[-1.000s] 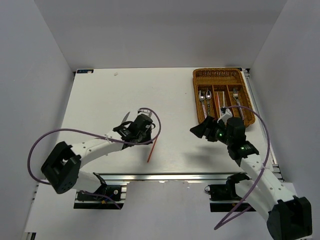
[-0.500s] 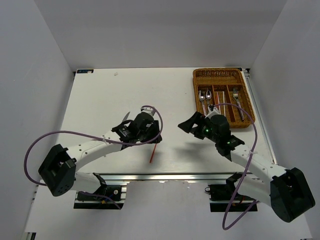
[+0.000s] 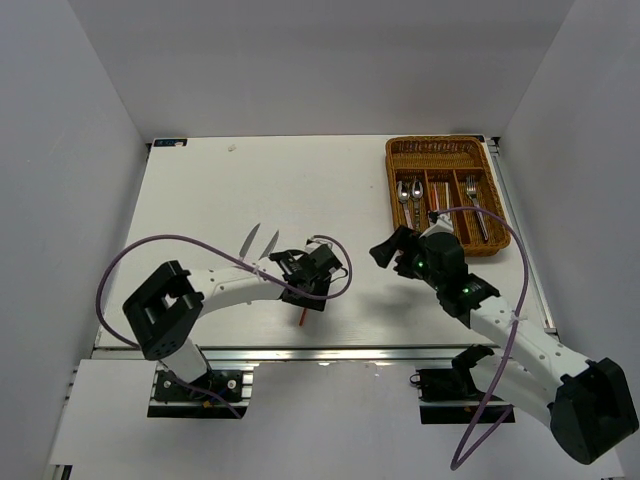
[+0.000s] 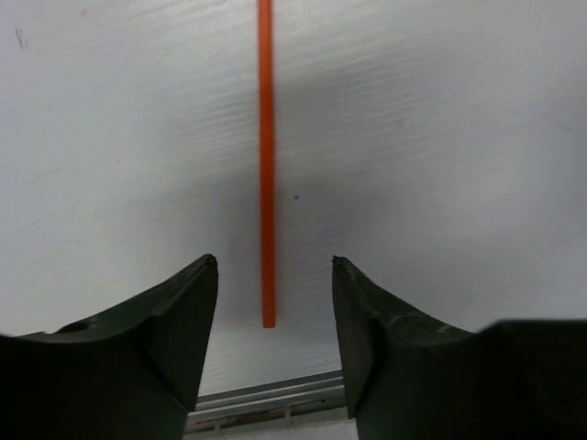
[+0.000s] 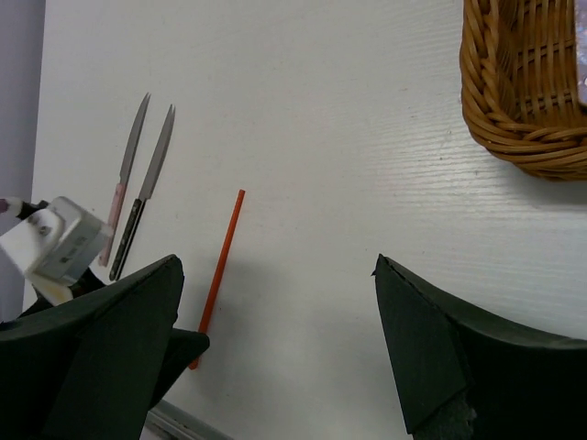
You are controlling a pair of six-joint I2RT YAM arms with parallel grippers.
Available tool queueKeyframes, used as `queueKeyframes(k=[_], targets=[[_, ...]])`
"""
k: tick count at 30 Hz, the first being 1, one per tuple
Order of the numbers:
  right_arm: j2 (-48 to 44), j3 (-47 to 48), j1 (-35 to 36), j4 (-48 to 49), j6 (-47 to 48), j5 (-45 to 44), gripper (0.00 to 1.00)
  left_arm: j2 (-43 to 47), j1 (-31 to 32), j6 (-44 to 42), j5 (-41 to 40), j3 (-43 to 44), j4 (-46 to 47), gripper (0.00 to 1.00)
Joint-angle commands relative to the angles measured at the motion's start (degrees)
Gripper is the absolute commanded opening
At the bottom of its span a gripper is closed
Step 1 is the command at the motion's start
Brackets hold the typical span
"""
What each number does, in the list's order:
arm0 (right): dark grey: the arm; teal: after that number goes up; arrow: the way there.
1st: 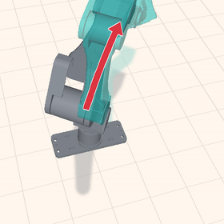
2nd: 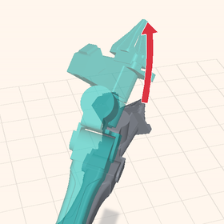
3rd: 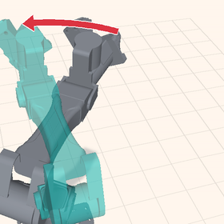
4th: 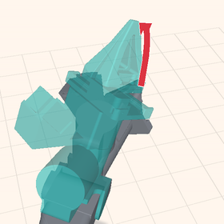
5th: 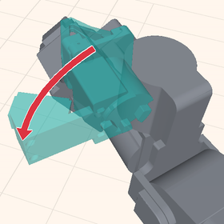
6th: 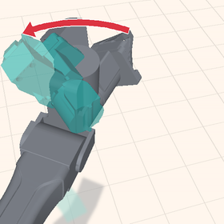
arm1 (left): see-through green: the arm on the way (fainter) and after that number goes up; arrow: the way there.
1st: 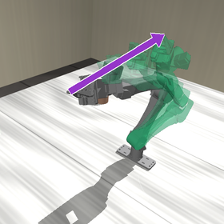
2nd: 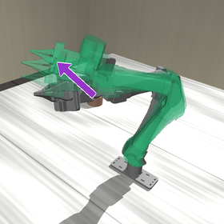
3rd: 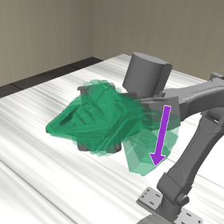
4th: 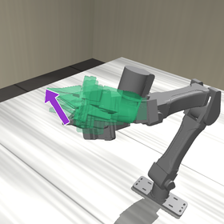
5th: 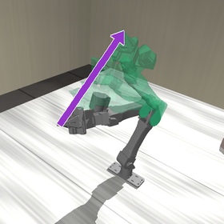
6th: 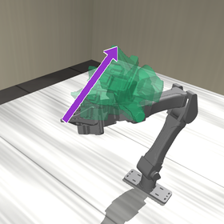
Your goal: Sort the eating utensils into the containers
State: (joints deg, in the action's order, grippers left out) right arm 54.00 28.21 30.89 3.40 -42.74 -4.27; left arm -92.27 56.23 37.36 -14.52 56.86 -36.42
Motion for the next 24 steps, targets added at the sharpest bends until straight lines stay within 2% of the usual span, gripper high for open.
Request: queueKeyframes(k=[1, 8, 9, 11, 12, 16, 19, 24], targets=[[-2.7, 3.0, 0.2, -2.7, 4.0, -2.2, 0.89, -1.4, 0.0, -1.6, -2.5, 1.8, -2.9, 0.60], [-3.3, 2.4, 0.2, -2.4, 4.9, 0.0, 0.89, -6.9, 0.0, -2.5, -1.3, 1.3, -2.0, 0.42], [-3.3, 2.4, 0.2, -2.4, 5.0, 0.1, 0.89, -7.2, 0.0, -2.4, -0.3, 0.1, -0.9, 0.35], [-3.3, 2.4, 0.2, -2.3, 5.3, 0.8, 0.89, -7.6, 0.0, -1.8, 1.1, -1.7, 0.6, 0.28], [-3.5, 2.3, 0.2, -2.3, 5.3, 0.8, 0.89, -7.8, 0.0, -1.6, 2.6, -3.4, 2.0, 0.18], [-3.7, 1.9, 0.2, -0.8, 5.3, 2.9, 0.89, -7.1, 0.0, -0.7, 4.2, -6.6, 4.3, 0.00], [-3.1, 1.2, 0.2, 0.8, 4.2, 3.7, 0.89, -4.3, 0.0, -0.7, 4.1, -6.7, 5.2, 0.00], [-3.4, -2.2, 0.2, 4.3, -4.8, 3.7, 0.89, 4.8, 0.0, -0.1, 1.6, -6.1, 9.6, 0.00]])
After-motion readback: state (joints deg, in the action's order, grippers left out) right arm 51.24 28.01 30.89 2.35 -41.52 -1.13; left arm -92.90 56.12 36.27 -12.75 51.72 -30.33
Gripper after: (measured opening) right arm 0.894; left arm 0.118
